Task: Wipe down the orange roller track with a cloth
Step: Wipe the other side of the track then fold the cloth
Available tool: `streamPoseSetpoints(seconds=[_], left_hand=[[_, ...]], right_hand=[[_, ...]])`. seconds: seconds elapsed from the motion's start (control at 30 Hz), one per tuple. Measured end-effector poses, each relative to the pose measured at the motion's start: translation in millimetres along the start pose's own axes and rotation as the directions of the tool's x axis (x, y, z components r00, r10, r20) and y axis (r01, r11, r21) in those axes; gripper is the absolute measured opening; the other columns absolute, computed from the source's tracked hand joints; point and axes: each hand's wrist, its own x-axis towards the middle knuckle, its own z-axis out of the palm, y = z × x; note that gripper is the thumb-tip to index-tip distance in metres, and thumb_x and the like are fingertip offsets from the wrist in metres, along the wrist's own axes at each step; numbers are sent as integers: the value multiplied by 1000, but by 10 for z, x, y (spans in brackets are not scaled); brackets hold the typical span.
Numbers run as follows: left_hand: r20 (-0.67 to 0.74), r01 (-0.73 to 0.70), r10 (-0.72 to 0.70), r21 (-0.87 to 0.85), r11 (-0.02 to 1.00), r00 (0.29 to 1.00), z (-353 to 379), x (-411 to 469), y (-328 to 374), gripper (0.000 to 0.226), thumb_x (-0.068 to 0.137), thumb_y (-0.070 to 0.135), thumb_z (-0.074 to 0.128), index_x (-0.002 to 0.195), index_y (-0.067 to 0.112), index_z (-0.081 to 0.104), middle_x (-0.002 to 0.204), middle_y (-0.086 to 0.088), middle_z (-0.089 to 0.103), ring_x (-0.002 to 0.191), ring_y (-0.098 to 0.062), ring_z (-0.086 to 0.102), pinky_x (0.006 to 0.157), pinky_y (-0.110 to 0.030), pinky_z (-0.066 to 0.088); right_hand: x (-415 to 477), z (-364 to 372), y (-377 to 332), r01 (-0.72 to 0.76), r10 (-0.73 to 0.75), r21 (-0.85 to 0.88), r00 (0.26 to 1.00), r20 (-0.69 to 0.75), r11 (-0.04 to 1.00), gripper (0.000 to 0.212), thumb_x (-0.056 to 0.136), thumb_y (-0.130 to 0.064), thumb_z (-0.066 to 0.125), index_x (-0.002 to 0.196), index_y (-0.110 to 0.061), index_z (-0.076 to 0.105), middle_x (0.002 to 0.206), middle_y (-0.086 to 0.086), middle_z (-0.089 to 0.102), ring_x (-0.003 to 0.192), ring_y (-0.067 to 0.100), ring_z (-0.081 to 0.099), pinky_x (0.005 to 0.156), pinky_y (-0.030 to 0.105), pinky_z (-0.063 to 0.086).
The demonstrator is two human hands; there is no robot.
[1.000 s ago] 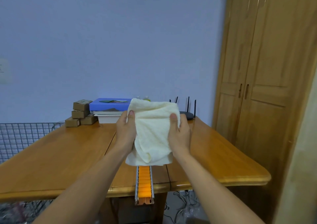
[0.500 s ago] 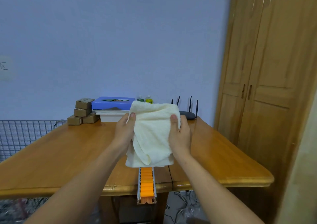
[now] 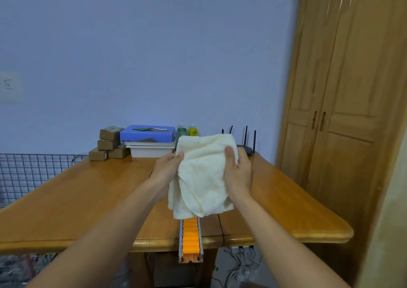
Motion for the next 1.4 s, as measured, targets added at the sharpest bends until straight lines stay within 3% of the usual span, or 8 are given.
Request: streamPoseSetpoints(seconds=[0.27, 0.53, 0.8, 0.9, 1.0, 1.17, 1.23, 1.4], left_hand=[[28, -205, 205, 265, 942, 978, 178, -92, -65, 17, 104, 29, 55, 114, 20, 66, 109, 4, 66, 110, -19, 63, 86, -29, 47], [308, 10, 53, -199, 980, 950, 579, -347, 335, 52, 97, 64, 49, 124, 22, 67, 117, -7, 76, 108, -26, 73, 94, -51, 59], [191, 13, 40, -269, 963, 981, 419, -276, 500, 43, 92, 50, 69, 112, 13, 73, 98, -6, 80, 95, -24, 77, 86, -39, 59], [144, -35, 82, -300, 953, 986, 280, -273, 518, 44, 93, 49, 69, 124, 17, 70, 110, -6, 79, 101, -26, 76, 92, -45, 58], [202, -32, 93, -287, 957, 975, 177, -334, 564, 45, 93, 49, 68, 125, 18, 70, 114, -5, 78, 105, -27, 75, 97, -48, 56], [290, 16, 42, -195, 981, 956, 73, -363, 642, 46, 92, 52, 66, 123, 19, 71, 115, -6, 78, 107, -27, 75, 101, -50, 54], [280, -2, 53, -179, 984, 959, 63, -350, 664, 46, 92, 54, 64, 122, 21, 71, 114, -5, 78, 106, -27, 75, 99, -50, 55], [-13, -119, 119, -2, 993, 993, 38, -237, 579, 52, 89, 71, 56, 103, 23, 71, 103, -4, 78, 98, -28, 73, 90, -49, 57]], right_hand=[[102, -91, 27, -45, 5, -241, 986, -165, 969, 37, 102, -52, 44, 81, -22, 51, 72, -4, 57, 69, 17, 57, 60, 35, 46], [-30, 96, -331, 215, -262, -356, 961, -89, 909, 26, 102, -48, 46, 102, -27, 62, 99, -12, 61, 81, 10, 55, 65, 32, 45], [-180, 148, -403, 489, -453, -123, 859, 238, 863, 20, 100, -24, 49, 106, -24, 68, 100, -15, 63, 91, 4, 60, 75, 27, 50], [-131, 24, -338, 320, -321, -17, 947, -7, 947, 11, 97, -24, 60, 106, -23, 65, 102, -12, 63, 91, 4, 60, 74, 20, 46], [-54, -43, -213, 39, -40, -69, 999, -18, 997, 60, 83, -62, 69, 127, -26, 49, 125, -9, 48, 108, 6, 53, 85, 26, 49], [79, -125, -183, -453, 286, 251, 818, 499, 855, 81, 75, -78, 65, 134, -23, 57, 128, 2, 67, 115, 23, 66, 95, 47, 54], [56, -120, -238, -450, 226, 296, 793, 566, 842, 70, 80, -71, 67, 128, -21, 64, 120, 4, 73, 109, 24, 70, 96, 49, 55], [46, -6, -377, -137, 63, 297, 967, 248, 945, 37, 92, -54, 63, 110, -22, 69, 101, -5, 77, 93, 11, 73, 82, 37, 60]])
